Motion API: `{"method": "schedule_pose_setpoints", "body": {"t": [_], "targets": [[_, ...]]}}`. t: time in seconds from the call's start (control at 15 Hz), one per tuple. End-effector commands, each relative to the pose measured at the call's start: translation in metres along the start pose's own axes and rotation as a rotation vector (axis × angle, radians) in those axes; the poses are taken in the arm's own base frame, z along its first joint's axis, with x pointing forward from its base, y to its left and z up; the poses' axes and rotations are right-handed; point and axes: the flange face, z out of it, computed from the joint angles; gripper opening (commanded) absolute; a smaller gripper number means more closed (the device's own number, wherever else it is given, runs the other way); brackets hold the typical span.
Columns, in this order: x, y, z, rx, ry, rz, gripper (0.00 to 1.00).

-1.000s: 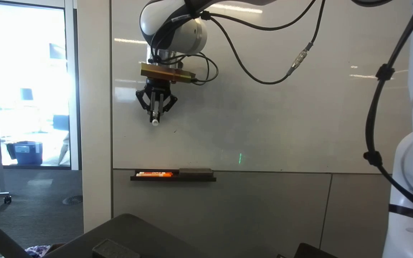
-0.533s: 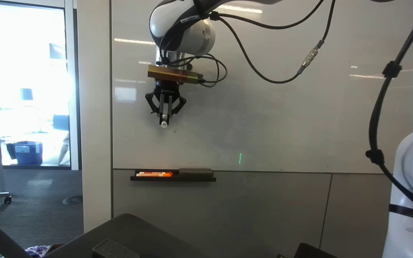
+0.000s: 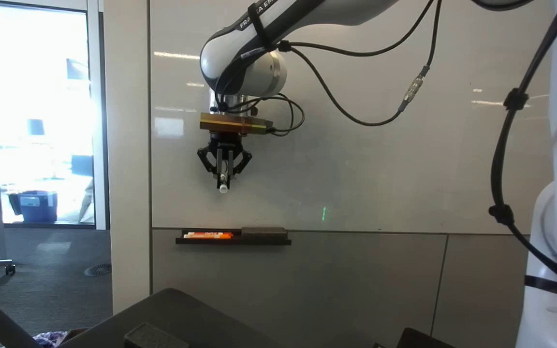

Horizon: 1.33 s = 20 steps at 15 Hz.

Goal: Lift the white board eraser from the chair, use it to erase the white board, put it back on the chair and the get the marker from the chair us it to draw on the white board

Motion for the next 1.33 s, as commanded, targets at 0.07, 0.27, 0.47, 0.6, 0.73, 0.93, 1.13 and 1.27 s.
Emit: {"method": "schedule_pose_setpoints", "body": {"t": [0.07, 0.27, 0.47, 0.6, 0.73, 0.93, 1.13, 1.27], "targets": [[-0.009, -0.042, -0.006, 0.014, 0.057, -0.088, 0.09], [-0.022, -0.067, -0.026, 0.012, 0.106, -0.153, 0.09], [-0.026, -0.080, -0.058, 0.011, 0.182, -0.180, 0.09], [-0.026, -0.080, -0.080, 0.017, 0.225, -0.162, 0.09], [-0.020, -0.075, -0.090, 0.023, 0.237, -0.136, 0.09], [-0.010, -0.069, -0.082, 0.034, 0.214, -0.124, 0.09], [-0.008, -0.070, -0.067, 0.028, 0.195, -0.131, 0.09], [-0.011, -0.072, -0.059, 0.034, 0.175, -0.147, 0.09]]}}
